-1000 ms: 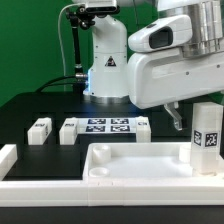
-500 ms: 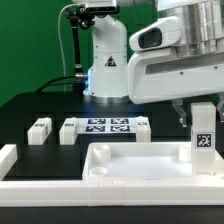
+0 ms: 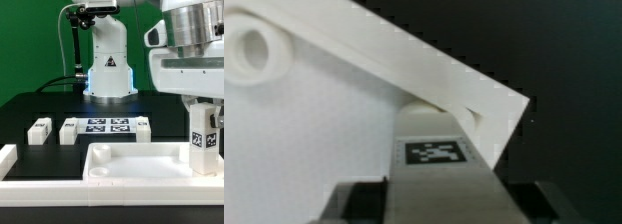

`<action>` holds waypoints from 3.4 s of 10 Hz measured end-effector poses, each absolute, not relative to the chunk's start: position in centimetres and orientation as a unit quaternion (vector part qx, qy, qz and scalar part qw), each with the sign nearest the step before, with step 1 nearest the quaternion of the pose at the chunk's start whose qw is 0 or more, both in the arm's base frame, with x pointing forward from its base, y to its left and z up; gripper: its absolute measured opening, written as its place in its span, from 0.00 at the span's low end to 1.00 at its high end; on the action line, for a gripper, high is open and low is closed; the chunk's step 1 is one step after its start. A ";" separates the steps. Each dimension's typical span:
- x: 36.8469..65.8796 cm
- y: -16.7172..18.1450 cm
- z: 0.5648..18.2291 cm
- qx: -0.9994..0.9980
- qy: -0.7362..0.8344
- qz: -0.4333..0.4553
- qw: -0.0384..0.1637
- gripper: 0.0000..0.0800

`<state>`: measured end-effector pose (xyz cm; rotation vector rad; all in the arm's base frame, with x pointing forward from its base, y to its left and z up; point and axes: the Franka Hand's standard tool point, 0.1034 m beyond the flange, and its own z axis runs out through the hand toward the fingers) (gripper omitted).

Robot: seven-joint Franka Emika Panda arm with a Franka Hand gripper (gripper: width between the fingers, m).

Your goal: Assemble desk

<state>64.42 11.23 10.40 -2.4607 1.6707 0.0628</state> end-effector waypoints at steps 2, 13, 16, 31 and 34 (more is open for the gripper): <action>64.3 11.6 10.4 -0.793 0.602 0.030 0.087 0.37; 64.9 11.1 11.1 -0.997 -0.059 -0.031 0.050 0.81; 64.9 11.1 11.0 -0.998 -0.021 -0.029 0.053 0.51; 64.5 10.3 10.9 -0.932 0.351 0.001 0.087 0.77; 64.5 10.2 10.8 -0.969 0.232 -0.010 0.082 0.81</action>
Offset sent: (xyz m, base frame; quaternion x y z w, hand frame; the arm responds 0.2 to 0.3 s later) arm 0.0000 0.0000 0.0000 0.0000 0.0000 0.0000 1.0000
